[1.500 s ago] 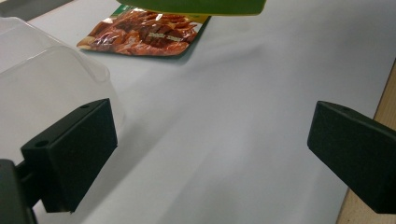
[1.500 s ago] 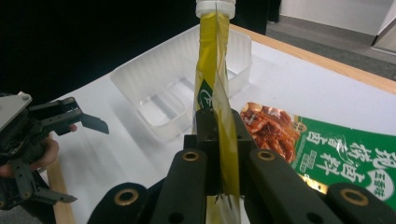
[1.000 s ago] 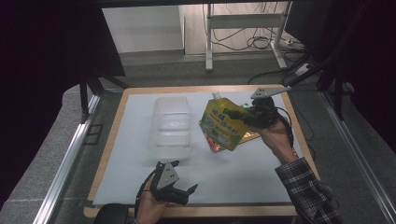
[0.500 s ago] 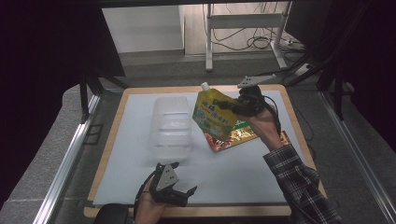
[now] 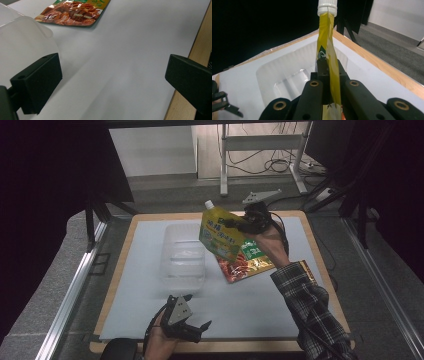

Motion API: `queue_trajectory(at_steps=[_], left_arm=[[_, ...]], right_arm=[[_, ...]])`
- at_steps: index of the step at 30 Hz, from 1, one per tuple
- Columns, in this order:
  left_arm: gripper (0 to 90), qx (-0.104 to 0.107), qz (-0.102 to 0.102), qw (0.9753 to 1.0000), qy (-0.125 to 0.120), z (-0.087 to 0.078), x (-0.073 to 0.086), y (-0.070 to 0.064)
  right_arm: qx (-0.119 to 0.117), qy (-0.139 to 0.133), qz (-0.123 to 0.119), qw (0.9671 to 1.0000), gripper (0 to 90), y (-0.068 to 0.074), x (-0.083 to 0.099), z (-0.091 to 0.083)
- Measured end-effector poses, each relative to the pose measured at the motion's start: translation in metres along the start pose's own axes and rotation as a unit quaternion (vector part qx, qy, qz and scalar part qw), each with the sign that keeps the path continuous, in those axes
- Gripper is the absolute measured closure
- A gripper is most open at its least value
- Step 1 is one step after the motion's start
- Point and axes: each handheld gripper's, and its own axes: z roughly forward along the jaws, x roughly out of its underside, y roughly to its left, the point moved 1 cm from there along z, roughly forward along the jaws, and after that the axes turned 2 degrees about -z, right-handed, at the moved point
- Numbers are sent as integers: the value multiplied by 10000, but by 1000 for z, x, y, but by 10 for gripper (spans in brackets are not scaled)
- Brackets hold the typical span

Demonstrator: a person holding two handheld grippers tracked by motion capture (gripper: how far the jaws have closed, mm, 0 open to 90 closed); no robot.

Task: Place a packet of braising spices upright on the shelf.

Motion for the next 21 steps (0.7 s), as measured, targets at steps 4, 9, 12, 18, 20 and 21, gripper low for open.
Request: queue_trajectory(at_steps=[4,9,12,18,20,21], left_arm=[[2,12,-29,10000,20,0,0,0],[0,27,-55,10000,45,1,0,1],[0,34,-51,10000,50,1,0,1],[0,54,-42,9999,87,2,1,0],[0,55,-36,9999,89,2,1,0],[0,57,-42,9999,88,2,1,0]], right_arm=[[6,-5,-7,10000,874,-4,-6,8],[-13,22,-34,10000,874,-10,-13,21],[-24,29,-49,10000,874,-13,-15,25],[-65,-15,-65,10000,874,-22,-22,38],[-93,-26,-76,9999,874,-23,-24,42],[-125,-35,-84,9999,874,-24,-27,48]])
